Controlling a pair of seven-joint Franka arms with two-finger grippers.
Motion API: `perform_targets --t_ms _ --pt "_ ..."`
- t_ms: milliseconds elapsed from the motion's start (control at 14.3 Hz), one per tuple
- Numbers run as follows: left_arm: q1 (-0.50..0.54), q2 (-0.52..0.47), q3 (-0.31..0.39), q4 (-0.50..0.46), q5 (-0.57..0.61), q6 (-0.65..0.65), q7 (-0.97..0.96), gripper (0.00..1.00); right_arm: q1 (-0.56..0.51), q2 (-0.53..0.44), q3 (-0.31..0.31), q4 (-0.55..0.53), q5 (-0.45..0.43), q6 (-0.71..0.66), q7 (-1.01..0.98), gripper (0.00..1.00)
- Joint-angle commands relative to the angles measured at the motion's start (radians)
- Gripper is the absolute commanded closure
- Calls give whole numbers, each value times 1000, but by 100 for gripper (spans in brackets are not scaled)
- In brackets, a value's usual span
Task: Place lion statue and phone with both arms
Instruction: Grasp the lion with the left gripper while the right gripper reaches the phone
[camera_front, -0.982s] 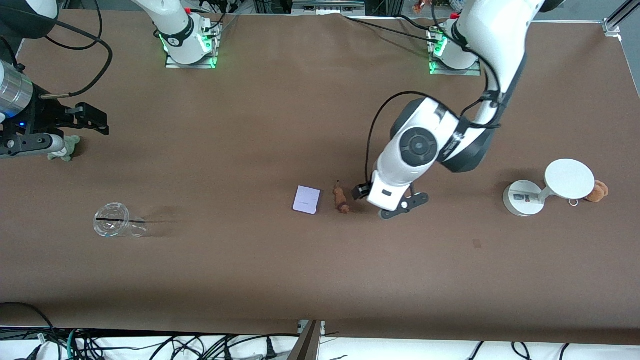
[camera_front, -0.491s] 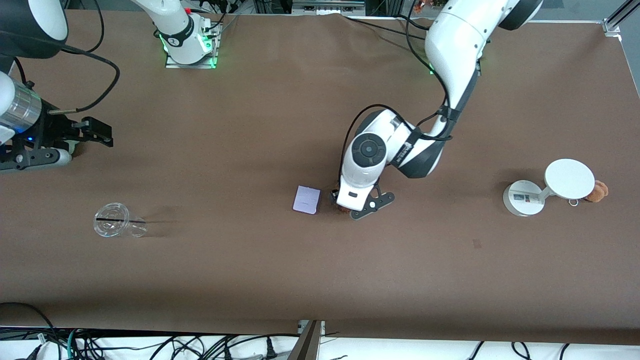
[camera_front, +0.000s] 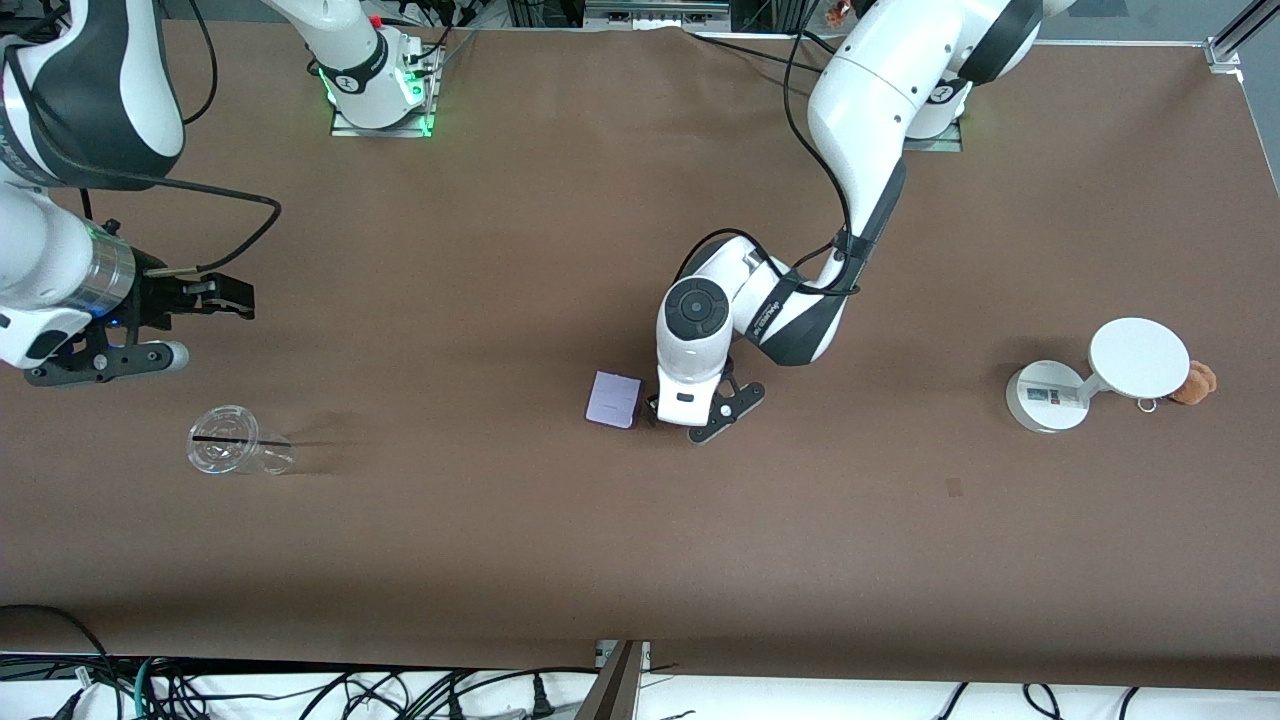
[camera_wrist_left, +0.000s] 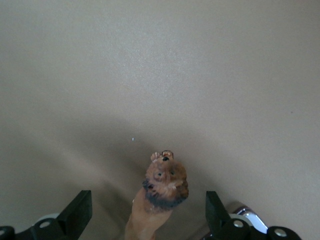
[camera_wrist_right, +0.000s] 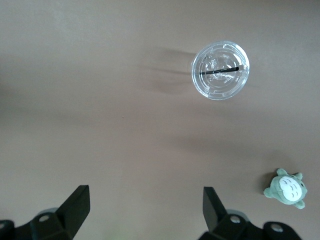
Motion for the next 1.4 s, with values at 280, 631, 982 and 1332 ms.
perform_targets --t_ms 280,631,982,1332 --pt "-6 22 19 29 20 -2 -12 85 107 110 11 12 65 133 241 0" --pt "20 2 23 29 23 -34 125 100 281 269 11 11 64 343 574 0" --pt "150 -87 22 31 8 -237 436 100 391 360 11 12 65 507 831 0" --pt "289 -208 25 -76 23 -316 717 100 485 450 11 12 62 656 1017 0"
